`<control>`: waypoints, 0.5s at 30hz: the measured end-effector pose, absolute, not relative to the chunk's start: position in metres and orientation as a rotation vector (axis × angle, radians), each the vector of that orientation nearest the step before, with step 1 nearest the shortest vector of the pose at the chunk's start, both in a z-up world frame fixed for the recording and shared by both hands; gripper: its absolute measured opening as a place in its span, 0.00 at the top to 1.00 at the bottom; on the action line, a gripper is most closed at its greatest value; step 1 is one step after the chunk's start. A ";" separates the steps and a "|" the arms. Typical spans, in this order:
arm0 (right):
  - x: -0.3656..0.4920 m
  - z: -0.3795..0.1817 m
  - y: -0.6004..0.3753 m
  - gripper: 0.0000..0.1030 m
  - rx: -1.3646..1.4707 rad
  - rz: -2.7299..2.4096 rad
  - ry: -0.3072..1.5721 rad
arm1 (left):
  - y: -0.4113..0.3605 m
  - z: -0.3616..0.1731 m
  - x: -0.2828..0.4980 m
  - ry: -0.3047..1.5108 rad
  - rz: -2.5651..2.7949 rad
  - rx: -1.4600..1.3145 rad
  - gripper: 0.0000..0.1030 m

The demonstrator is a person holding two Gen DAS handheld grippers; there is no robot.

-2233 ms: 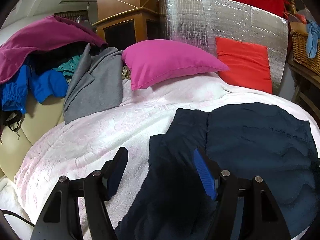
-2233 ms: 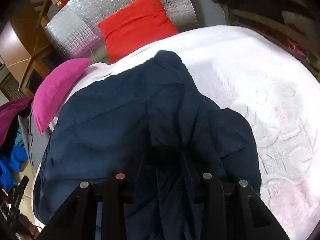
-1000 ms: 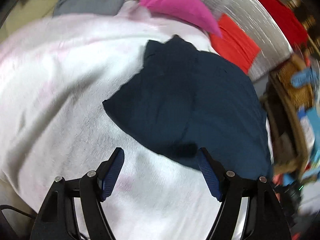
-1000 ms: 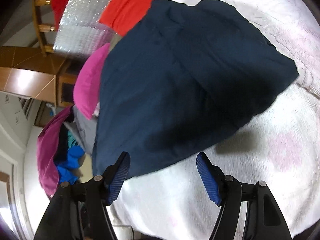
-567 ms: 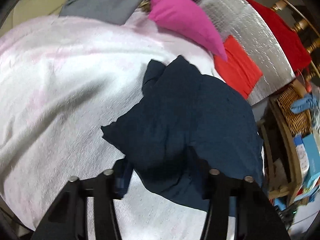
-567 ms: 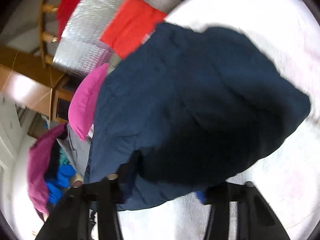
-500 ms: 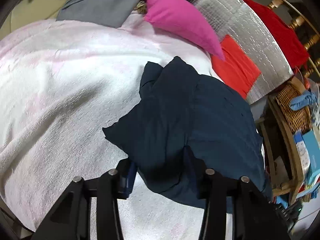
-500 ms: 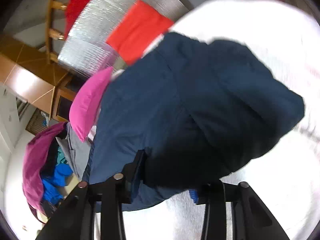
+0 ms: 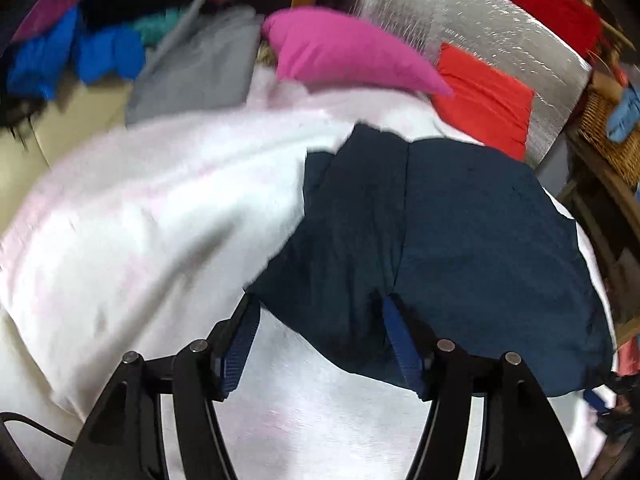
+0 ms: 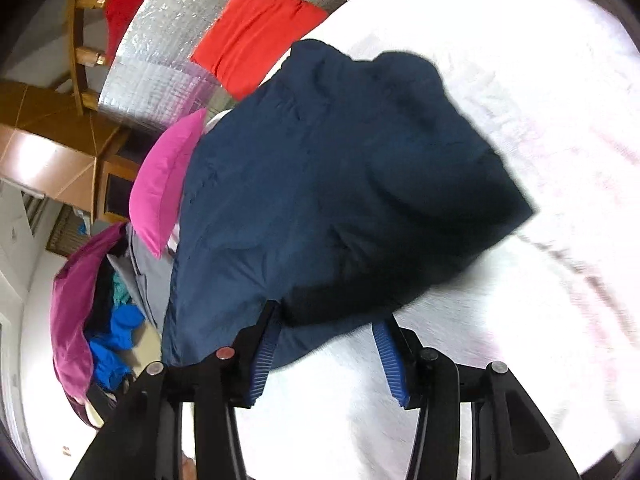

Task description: Fold large clothes

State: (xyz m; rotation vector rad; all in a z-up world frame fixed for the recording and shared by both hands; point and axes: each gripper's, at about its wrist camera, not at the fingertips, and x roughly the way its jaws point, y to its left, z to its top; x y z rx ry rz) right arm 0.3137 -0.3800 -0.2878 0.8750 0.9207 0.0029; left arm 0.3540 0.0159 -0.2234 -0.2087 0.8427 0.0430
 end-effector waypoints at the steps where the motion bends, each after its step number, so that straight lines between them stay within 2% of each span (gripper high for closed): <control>1: 0.307 -0.284 -0.379 0.50 0.842 0.001 0.926 | 0.014 -0.218 0.349 0.808 0.055 -0.181 0.35; 4: 0.288 -0.264 -0.378 0.50 0.696 -0.007 0.906 | 0.009 -0.202 0.334 0.702 0.085 -0.102 0.33; 6: 0.281 -0.246 -0.374 0.50 0.617 -0.019 0.843 | 0.002 -0.195 0.328 0.651 0.078 -0.067 0.27; 8: 0.280 -0.233 -0.370 0.50 0.551 -0.068 0.772 | -0.005 -0.193 0.328 0.633 0.063 -0.047 0.27; 15: 0.312 -0.251 -0.365 0.51 0.490 -0.171 0.799 | -0.026 -0.202 0.341 0.661 0.040 0.004 0.27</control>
